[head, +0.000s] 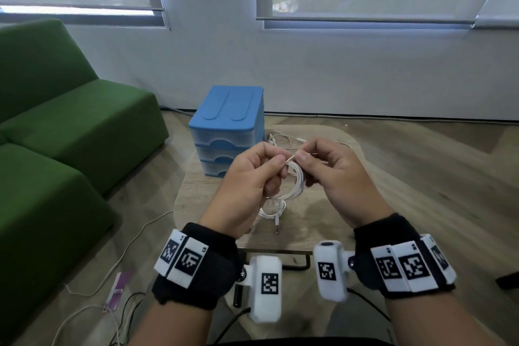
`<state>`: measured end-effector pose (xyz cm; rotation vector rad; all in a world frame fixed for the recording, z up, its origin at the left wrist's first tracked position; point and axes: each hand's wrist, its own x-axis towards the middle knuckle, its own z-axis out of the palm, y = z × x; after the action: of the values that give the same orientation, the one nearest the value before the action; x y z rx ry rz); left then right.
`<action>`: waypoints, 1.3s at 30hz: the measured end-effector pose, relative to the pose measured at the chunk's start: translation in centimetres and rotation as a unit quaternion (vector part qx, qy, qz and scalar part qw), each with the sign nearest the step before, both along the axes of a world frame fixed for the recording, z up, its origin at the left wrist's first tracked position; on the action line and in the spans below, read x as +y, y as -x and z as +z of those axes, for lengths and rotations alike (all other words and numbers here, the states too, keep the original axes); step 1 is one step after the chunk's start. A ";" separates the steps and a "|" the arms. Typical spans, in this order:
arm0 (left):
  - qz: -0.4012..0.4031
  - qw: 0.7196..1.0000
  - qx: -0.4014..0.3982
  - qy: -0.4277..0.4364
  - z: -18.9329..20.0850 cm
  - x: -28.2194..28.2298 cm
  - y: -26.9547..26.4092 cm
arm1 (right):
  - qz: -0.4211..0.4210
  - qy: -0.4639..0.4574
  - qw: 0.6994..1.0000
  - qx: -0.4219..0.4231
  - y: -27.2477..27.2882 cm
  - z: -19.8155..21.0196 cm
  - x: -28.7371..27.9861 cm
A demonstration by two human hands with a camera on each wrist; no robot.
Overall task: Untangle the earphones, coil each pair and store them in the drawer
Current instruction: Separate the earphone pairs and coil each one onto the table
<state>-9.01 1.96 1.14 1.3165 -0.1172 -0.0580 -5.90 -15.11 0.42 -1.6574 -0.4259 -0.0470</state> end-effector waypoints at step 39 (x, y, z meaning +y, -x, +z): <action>0.018 0.989 -0.053 -0.136 -2.0 1.4 -0.2 | 0.074 -0.094 0.967 0.226 0.9 -1.1 -0.6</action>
<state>-8.79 3.35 -0.83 1.5940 -0.1808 0.0295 -6.82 -15.68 -0.70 -1.3922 -0.1864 0.3854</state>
